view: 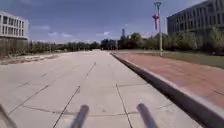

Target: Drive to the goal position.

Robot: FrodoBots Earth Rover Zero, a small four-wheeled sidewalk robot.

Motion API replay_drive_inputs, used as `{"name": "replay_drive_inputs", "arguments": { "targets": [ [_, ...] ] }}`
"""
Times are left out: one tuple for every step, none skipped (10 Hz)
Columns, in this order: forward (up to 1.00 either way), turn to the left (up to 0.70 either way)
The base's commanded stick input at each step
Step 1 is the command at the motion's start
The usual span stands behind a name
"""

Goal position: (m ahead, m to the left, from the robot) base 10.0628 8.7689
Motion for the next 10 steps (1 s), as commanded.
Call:
{"name": "replay_drive_inputs", "arguments": {
  "targets": [
    [0.70, 0.00],
    [0.70, 0.00],
    [0.70, 0.00],
    [0.70, 0.00],
    [0.70, 0.00],
    [0.70, 0.00],
    [0.70, 0.00],
    [0.70, 0.00],
    [0.70, 0.00],
    [0.70, 0.00]
  ]
}}
